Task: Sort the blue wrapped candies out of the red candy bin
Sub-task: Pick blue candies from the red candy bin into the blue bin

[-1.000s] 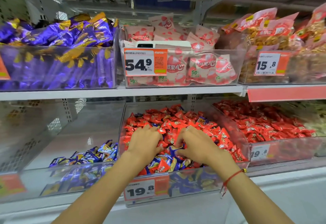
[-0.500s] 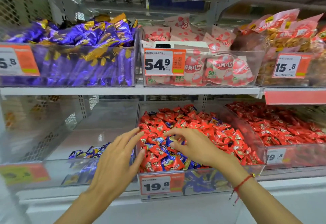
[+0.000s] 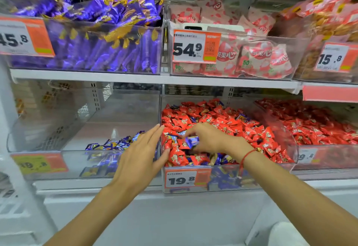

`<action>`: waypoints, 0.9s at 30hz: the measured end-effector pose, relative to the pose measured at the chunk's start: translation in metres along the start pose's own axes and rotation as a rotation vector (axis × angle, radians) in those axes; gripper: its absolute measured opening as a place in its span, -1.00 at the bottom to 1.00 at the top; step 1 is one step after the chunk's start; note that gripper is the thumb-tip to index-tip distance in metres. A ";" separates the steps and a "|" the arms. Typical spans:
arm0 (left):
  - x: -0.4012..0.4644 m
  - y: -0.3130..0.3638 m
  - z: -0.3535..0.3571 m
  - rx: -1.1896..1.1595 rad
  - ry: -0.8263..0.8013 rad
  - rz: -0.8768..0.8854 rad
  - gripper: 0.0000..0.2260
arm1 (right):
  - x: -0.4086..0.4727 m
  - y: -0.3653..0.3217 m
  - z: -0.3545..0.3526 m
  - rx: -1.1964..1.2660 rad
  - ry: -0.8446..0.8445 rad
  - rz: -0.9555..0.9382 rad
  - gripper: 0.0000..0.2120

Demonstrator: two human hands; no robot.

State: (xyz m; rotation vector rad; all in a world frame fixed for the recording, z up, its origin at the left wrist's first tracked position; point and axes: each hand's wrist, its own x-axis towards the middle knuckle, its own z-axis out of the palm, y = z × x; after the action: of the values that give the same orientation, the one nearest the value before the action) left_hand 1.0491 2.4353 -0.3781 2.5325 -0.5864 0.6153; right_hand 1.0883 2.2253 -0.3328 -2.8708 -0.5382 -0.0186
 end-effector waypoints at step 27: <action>0.002 0.005 -0.015 -0.159 0.088 -0.086 -0.79 | -0.010 -0.045 -0.035 1.013 0.085 0.174 -0.88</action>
State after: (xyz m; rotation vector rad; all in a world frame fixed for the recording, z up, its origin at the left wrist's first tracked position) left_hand 1.0433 2.4394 -0.3636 2.3558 -0.4737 0.6204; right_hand 1.0641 2.2552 -0.2901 -1.8995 -0.1800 0.1235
